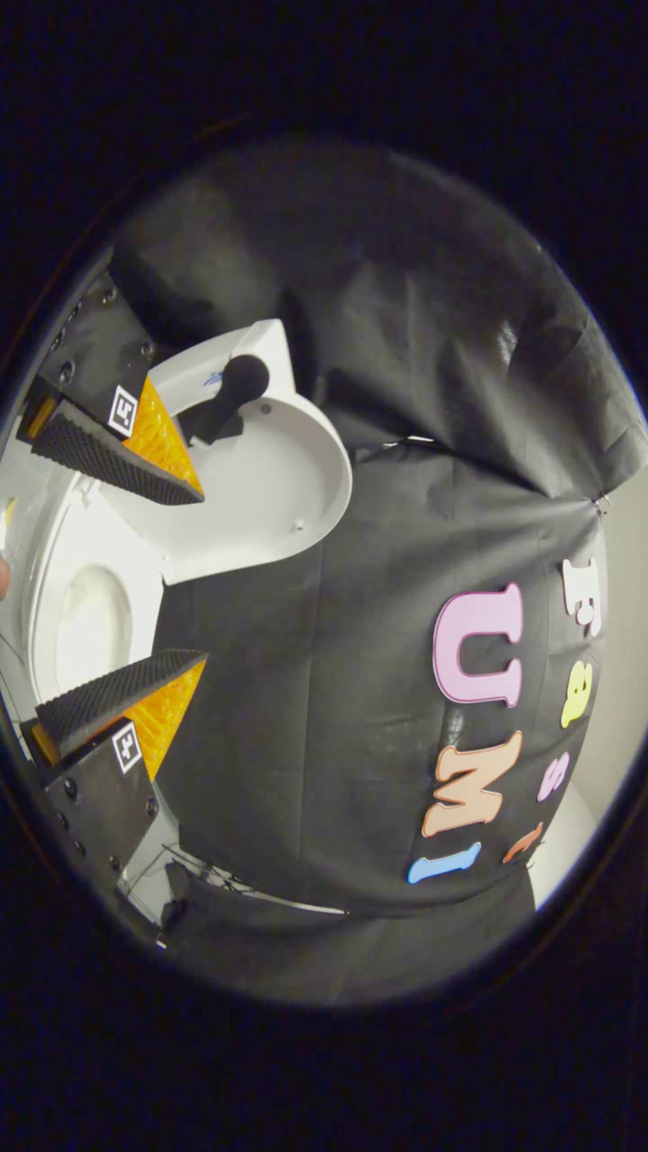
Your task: Open the toilet lid.
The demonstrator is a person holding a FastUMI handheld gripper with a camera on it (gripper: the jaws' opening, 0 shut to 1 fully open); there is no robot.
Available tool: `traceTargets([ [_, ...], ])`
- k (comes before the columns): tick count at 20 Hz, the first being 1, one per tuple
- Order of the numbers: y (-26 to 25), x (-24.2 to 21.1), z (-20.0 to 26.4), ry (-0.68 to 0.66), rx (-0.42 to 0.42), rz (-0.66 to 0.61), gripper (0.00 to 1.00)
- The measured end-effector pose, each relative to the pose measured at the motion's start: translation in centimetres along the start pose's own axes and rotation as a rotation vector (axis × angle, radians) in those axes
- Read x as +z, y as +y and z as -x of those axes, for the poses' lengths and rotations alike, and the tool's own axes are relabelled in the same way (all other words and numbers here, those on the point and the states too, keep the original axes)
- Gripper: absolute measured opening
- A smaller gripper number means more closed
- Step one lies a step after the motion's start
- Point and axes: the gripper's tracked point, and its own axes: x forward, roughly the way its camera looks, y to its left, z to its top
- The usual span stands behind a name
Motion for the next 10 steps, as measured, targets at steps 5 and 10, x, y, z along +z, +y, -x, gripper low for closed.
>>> traceTargets([
  [5,-3.8,0.6,1.0,-0.043,-0.008,-0.039,0.99],
  [10,-9.1,1.5,3.2,-0.096,-0.063,-0.070,0.99],
])
